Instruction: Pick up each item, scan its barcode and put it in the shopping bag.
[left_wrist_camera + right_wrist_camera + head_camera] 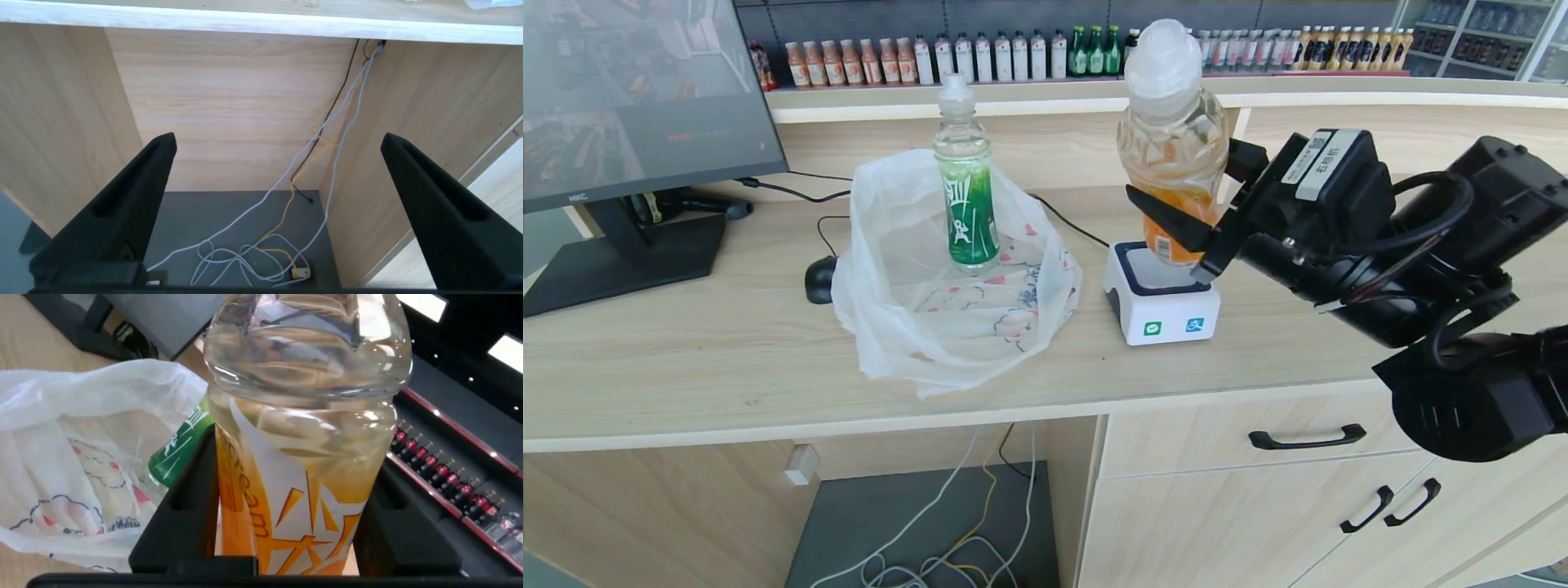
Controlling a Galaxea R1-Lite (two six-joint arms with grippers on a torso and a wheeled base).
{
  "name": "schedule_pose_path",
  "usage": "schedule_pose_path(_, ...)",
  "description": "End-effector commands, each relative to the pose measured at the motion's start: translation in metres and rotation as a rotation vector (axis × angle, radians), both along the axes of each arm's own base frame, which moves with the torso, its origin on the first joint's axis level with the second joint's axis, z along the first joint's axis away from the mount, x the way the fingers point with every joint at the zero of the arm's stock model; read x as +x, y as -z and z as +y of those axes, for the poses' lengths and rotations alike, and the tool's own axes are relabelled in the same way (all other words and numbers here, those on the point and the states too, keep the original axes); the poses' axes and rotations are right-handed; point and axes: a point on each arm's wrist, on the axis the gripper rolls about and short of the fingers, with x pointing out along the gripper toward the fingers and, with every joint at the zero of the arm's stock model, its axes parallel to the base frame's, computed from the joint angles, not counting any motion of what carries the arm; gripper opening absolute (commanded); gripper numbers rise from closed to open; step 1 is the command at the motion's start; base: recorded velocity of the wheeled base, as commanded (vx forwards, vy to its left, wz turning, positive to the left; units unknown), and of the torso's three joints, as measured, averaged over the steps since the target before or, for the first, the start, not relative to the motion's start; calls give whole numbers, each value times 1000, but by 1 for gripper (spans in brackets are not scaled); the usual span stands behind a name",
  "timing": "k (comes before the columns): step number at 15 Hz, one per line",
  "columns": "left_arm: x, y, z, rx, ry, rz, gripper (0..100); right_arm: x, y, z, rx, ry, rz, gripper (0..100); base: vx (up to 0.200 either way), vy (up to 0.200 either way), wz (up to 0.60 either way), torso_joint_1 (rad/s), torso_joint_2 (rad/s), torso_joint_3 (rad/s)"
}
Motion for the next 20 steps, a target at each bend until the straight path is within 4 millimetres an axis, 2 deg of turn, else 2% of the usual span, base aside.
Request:
schedule_pose_path(1, 0, 0, 0, -1, 0, -1, 100, -14, -3, 11, 62, -19, 22, 0, 0, 0, 0, 0, 0, 0)
schedule_pose_path(3, 0, 0, 0, -1, 0, -1, 100, -22, 1, 16, 219, 45, 111, 0, 0, 0, 0, 0, 0, 0)
schedule_pose_path(8, 0, 0, 0, -1, 0, -1, 100, -26, 16, 14, 347, 115, 223, 0, 0, 0, 0, 0, 0, 0)
schedule_pose_path(11, 0, 0, 0, -1, 0, -1, 100, -24, 16, 13, 508, 172, 304, 0, 0, 0, 0, 0, 0, 0)
schedule_pose_path(15, 0, 0, 0, 2, 0, -1, 100, -19, 22, 14, 612, 244, 371, 0, 0, 0, 0, 0, 0, 0)
schedule_pose_path(20, 0, 0, 0, 2, 0, -1, 100, -19, 14, 19, 702, 234, 392, 0, 0, 0, 0, 0, 0, 0)
